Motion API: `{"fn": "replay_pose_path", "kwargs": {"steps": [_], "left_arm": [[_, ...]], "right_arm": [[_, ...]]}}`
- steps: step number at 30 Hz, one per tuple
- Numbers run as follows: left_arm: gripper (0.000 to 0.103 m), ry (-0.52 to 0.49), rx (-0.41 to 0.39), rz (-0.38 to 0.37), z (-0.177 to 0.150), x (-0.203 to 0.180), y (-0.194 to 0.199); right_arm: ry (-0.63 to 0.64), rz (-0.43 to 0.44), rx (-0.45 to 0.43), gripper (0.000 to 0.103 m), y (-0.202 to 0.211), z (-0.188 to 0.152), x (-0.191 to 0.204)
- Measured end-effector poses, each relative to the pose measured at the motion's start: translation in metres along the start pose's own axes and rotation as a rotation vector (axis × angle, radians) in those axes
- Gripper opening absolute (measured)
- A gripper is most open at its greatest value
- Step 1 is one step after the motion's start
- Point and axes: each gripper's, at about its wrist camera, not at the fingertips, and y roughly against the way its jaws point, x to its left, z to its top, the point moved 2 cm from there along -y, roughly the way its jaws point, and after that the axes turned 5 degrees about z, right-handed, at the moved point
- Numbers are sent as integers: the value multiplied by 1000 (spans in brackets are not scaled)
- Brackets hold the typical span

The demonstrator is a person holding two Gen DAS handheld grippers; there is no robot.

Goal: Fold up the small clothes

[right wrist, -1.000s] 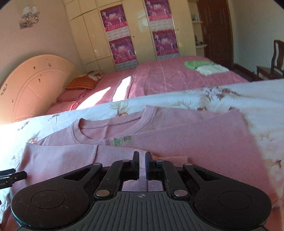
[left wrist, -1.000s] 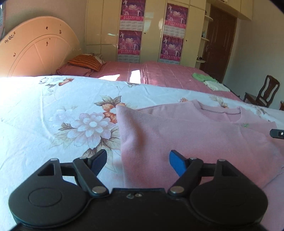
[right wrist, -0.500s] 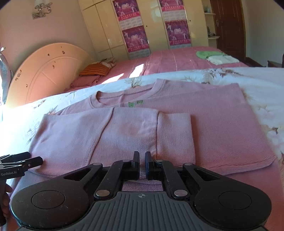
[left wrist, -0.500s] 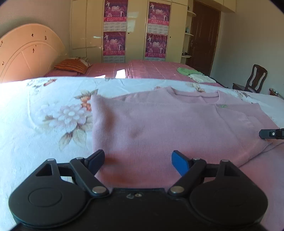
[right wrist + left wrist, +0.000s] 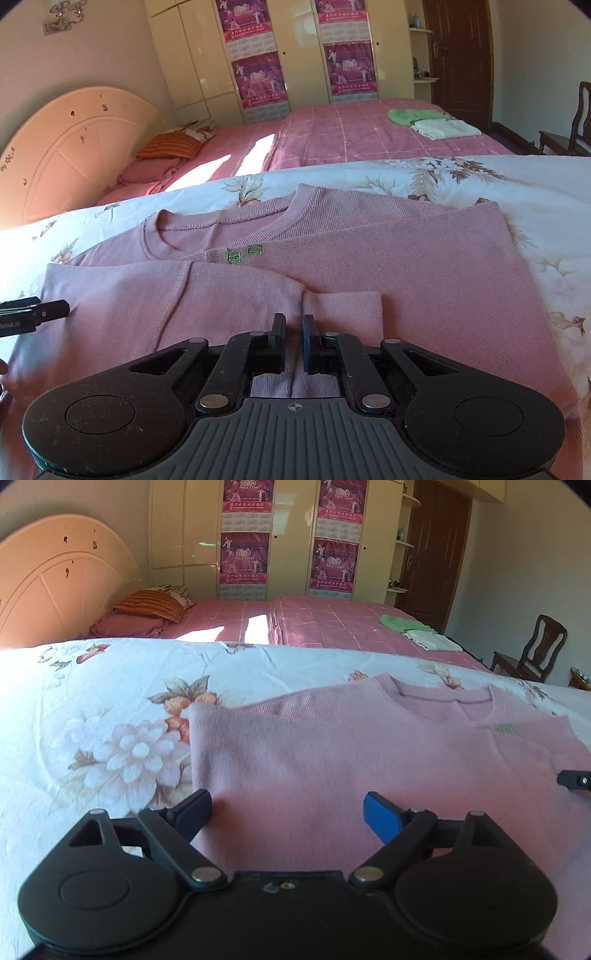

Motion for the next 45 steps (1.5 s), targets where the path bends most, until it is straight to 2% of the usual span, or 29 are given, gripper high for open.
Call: {"fn": "replay_pose_path", "kwargs": {"steps": [1,4,7,9,10,12,14,15,18,19,21,23,24,25,26,27,34,39,42,45], "left_arm": [[89,-25,3,17,-10,-1,8],[89,-24,0,2,-39,3,36],[87,-19,-32,23,-48,3,63],[89,8,-61,-13,-48,1,73],[90,-10,-51,-4,-48,-2,71],[91,-34,14,23,-52,-7,58],[91,20,25,11,-53,0,56],[88,26,29,13,-51,1,59],[89,20,36,24,-55,5,61],[91,27,39,17,-58,7,61],[91,8,41,22,-62,6,62],[92,-20,52,34,-63,3,64],[93,-26,57,39,-64,2,66],[93,-29,61,41,-65,2,68],[93,-31,65,44,-66,2,70],[93,-31,71,46,-68,2,72],[93,-50,103,57,-92,-8,111],[92,-68,120,100,-122,-19,150],[89,-65,134,108,-142,-24,175],[80,-41,151,82,-159,-25,201]], "right_arm": [[12,-3,-1,6,6,-6,-1],[47,-7,-7,6,25,-29,-4],[39,-10,-30,6,42,-33,-3],[18,9,-54,6,50,-32,0],[17,18,-53,6,49,-33,2],[6,-3,2,6,37,-37,2],[2,-13,2,6,37,-36,4],[-2,-18,7,6,41,-33,6],[11,-22,-55,6,58,-30,8],[11,-40,-42,7,56,-31,6],[-20,-65,59,7,42,-35,-3],[-36,-46,60,11,44,-38,-7],[-53,-45,71,14,50,-38,-7],[-65,-48,55,38,58,-38,-6],[-65,-58,15,72,68,-38,-4],[-53,-53,-40,76,81,-41,-2],[-90,-21,-46,76,142,-75,-9],[-144,-8,-39,75,183,-107,-25],[-199,4,-46,65,213,-123,-39],[-255,12,-60,63,247,-137,-60]]}}
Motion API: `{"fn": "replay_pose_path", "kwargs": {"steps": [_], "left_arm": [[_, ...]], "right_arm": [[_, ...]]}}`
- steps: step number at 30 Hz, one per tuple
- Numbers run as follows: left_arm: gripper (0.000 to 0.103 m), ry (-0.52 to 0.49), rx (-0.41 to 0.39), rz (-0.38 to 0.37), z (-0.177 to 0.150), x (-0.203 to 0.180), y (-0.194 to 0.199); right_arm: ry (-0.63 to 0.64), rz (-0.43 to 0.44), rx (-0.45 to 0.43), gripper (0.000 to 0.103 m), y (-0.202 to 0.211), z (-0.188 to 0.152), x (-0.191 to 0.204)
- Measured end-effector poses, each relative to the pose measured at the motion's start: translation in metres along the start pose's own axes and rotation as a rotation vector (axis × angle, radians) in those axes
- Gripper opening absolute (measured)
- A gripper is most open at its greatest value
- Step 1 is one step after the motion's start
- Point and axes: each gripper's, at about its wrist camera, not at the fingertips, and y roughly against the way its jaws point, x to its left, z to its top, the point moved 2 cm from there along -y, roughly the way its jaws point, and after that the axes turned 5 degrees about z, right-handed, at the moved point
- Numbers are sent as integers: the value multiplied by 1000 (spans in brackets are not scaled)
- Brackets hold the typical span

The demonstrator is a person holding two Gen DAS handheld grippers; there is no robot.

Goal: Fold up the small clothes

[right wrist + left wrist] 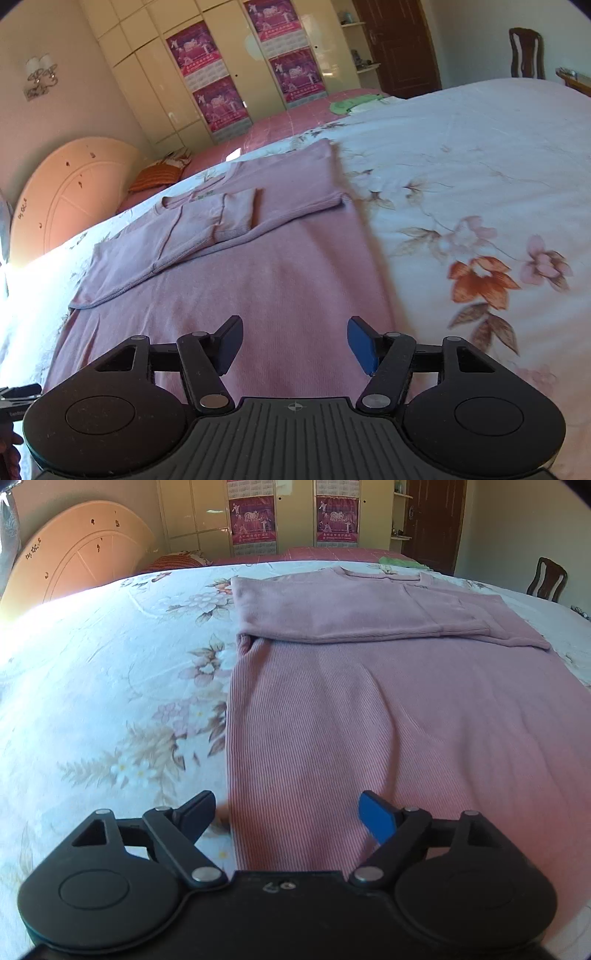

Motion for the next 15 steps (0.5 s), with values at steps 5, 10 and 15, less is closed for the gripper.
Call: {"fn": "replay_pose_path", "kwargs": {"steps": [5,10,15], "left_arm": [[77,204,31,-117,-42,25,34],[65,354,37,-221,-73,44,57],[64,504,74,-392,-92,52,60]], "right_arm": [[-108,57,3,63,54,-15,-39],[-157,97,40,63,82,-43,-64],[-296,194,88,60,82,-63,-82]]}}
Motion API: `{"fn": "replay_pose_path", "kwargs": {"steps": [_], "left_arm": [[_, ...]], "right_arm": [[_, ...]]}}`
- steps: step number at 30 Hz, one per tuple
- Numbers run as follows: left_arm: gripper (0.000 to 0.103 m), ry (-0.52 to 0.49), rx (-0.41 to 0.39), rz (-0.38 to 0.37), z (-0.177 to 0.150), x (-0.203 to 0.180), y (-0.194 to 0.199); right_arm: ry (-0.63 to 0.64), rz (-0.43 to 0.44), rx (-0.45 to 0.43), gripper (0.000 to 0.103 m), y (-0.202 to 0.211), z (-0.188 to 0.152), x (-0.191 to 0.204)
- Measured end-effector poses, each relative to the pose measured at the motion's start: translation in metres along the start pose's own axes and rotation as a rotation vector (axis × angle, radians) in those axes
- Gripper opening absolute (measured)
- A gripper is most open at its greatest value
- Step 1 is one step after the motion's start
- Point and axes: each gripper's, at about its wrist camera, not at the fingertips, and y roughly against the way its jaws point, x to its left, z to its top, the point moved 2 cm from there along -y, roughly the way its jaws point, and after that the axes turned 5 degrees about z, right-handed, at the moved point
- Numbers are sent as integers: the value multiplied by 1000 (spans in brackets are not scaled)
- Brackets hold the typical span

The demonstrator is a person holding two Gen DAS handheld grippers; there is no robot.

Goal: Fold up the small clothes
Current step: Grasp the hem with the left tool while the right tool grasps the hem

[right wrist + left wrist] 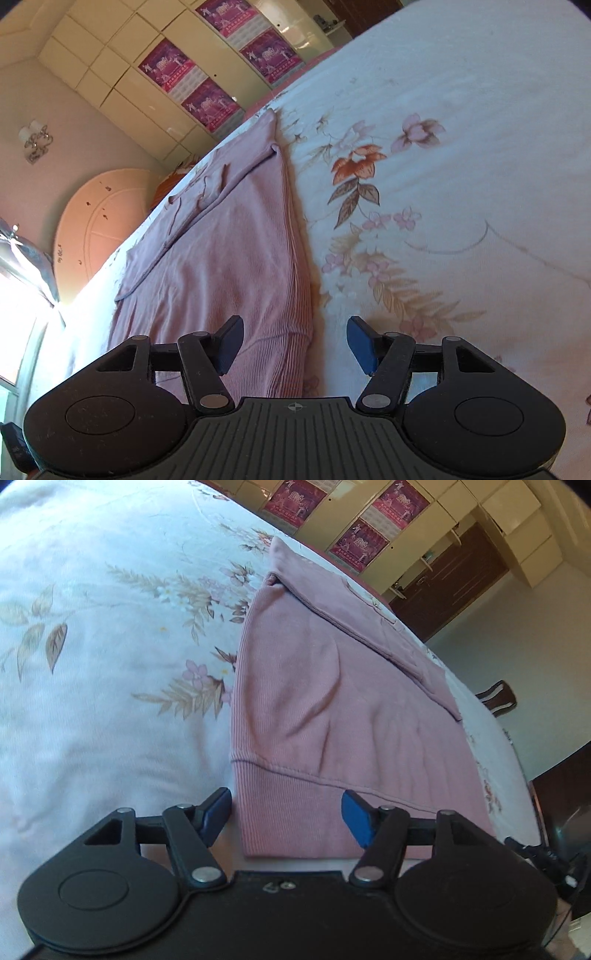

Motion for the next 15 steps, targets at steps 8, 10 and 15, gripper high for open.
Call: {"fn": "replay_pose_path", "kwargs": {"steps": [8,10,15], "left_arm": [[64,142,-18,-124,23,16,-28],[64,158,-14,-146,32,14,-38],[62,129,0,-191,34,7,-47]], "right_arm": [[-68,97,22,51,-16,3,-3],[-90,115,28,50,-19,5,-4],[-72,156,83,45,-24,2,-4]]}}
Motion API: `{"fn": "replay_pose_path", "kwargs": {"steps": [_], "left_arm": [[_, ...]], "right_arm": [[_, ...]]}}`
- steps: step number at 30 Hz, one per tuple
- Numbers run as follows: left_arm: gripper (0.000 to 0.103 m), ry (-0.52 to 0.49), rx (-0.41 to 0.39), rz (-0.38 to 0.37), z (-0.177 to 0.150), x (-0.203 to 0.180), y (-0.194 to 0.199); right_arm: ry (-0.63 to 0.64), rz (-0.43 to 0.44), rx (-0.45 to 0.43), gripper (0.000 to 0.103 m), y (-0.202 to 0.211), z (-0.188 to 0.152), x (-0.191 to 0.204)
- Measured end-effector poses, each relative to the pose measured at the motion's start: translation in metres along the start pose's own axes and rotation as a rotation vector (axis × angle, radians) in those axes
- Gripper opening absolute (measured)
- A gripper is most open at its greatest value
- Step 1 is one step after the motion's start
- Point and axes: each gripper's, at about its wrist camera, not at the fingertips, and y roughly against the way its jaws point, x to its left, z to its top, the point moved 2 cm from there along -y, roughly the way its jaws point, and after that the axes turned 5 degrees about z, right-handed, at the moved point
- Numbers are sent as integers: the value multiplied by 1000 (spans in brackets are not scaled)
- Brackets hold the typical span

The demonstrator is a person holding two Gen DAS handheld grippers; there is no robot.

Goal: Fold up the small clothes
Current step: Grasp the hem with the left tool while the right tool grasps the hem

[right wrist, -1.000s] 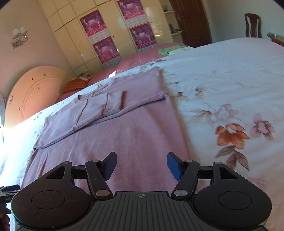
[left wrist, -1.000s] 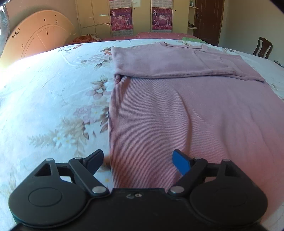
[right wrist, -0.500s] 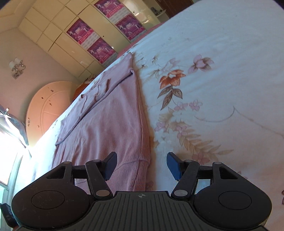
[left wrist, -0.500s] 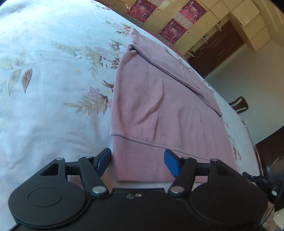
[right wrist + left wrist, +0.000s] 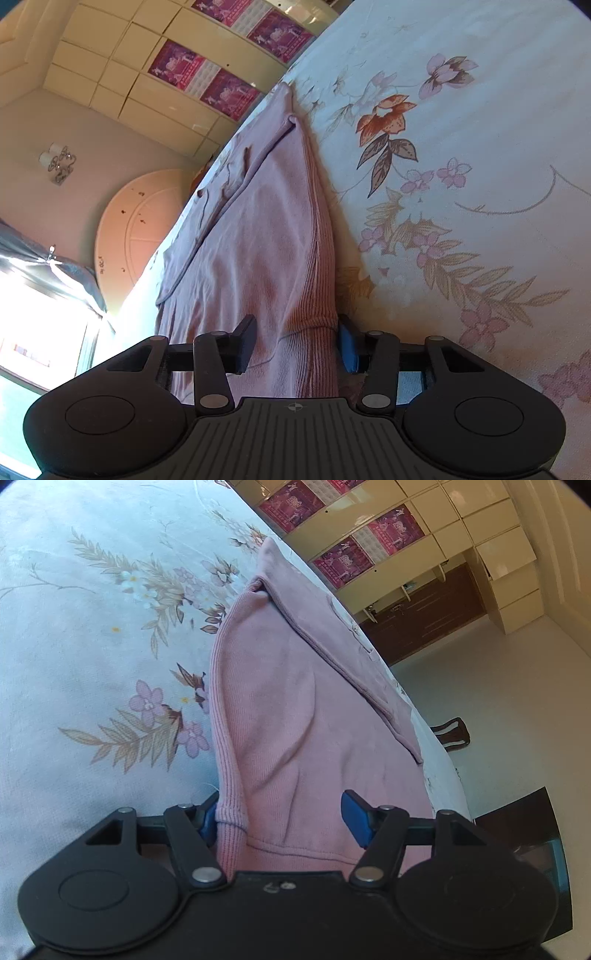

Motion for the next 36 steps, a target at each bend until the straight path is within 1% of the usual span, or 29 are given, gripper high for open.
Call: {"fn": "replay_pose_path", "kwargs": {"steps": [1,3,5,6,7,8,9,10,11,12,14,15,16,18,19,21,22,23,26,29,31,32,36], "left_arm": [[58,2,14,-17,-3,1,1],[51,-10,44,-33,-14,4,4],[47,-20,37,-37,-22,8,9],[44,-6,29,-38,-24,11,10],[41,14,21,-41,-24,15,10],[39,31,15,-37,-24,18,10],[28,44,12,-21,-23,18,8],[7,46,11,-1,-22,17,6],[5,41,4,25,-19,14,5],[4,42,-20,9,-18,11,8],[4,40,-100,-58,-17,3,23],[4,43,-125,-69,-17,2,29],[4,43,-141,-63,-18,1,33],[4,41,-131,-22,-22,7,31],[4,49,-112,-4,-26,12,26],[5,59,-68,56,-32,21,13],[4,88,-86,33,-34,25,14],[4,108,-88,28,-33,27,15],[4,88,-96,38,-29,21,17],[4,93,-108,16,-18,12,23],[4,74,-100,29,-7,-1,25],[4,58,-108,27,-2,-9,27],[4,77,-154,-21,35,-29,25]], "right_arm": [[12,6,22,43,1,-2,-1],[13,31,49,42,4,-7,-3],[3,41,46,40,6,-11,-5],[-11,43,39,39,7,-11,-7],[-35,46,27,35,6,-9,-11],[-48,45,19,27,6,-9,-13],[-52,36,17,20,4,-9,-13],[-42,13,22,8,2,-8,-13],[-30,11,17,7,2,-7,-11],[-28,31,-3,7,6,-5,-8],[-19,87,-55,7,20,1,2],[-5,112,-71,7,26,3,7],[9,124,-79,7,32,4,10],[12,122,-75,7,37,2,6],[7,104,-64,7,35,-1,0],[-6,44,-27,7,25,-9,-12],[-26,19,-13,7,20,-12,-19],[-48,16,-16,6,17,-14,-25],[-60,45,-51,6,22,-10,-21],[-4,75,-79,6,28,2,0],[36,89,-98,6,29,13,14],[62,99,-111,6,30,19,23],[119,116,-148,6,15,54,54]]}}
